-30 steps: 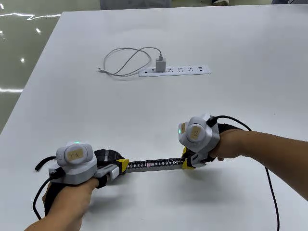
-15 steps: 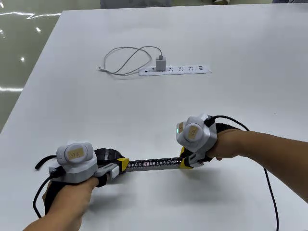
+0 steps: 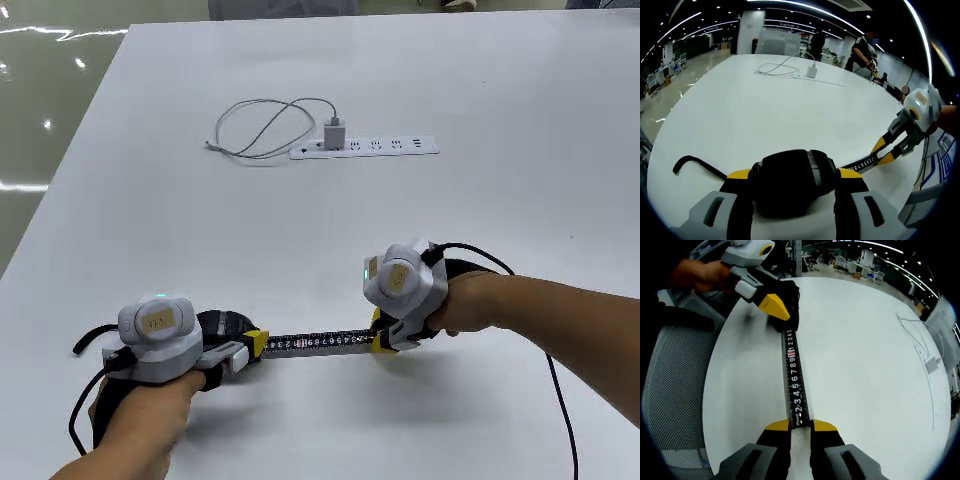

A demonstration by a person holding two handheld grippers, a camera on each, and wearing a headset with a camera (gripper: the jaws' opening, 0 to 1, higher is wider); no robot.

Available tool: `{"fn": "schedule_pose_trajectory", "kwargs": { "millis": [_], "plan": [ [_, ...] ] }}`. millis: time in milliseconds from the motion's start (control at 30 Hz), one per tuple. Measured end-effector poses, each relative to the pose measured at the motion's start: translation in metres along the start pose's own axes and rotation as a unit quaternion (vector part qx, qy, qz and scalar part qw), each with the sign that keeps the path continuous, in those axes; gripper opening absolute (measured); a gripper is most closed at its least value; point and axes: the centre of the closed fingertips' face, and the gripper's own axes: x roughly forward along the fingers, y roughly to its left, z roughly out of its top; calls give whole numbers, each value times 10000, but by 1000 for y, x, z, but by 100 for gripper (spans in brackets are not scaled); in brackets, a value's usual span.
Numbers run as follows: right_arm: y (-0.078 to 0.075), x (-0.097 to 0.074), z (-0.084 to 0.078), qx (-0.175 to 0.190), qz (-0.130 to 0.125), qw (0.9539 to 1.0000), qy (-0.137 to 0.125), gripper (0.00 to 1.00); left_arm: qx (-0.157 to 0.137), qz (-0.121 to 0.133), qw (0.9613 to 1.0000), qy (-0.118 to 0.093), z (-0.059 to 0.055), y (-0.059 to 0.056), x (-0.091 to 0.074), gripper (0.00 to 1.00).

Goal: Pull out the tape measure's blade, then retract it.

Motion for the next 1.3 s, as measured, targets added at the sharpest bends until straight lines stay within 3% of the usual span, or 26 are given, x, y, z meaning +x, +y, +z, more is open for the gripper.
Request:
{"fn": "schedule_pose_trajectory", "kwargs": {
  "millis": [433,567,1300],
  "plan": [
    [0,2,5,-45,-11,10000,1,10,20,-13,10000,17,0,0,0,61],
    [2,3,7,-314,-23,9995,25,10,37,-9,10000,11,0,0,0,61],
    [0,6,12,-77,-74,9999,45,9,23,-20,10000,41,-1,0,0,61]
  ]
}}
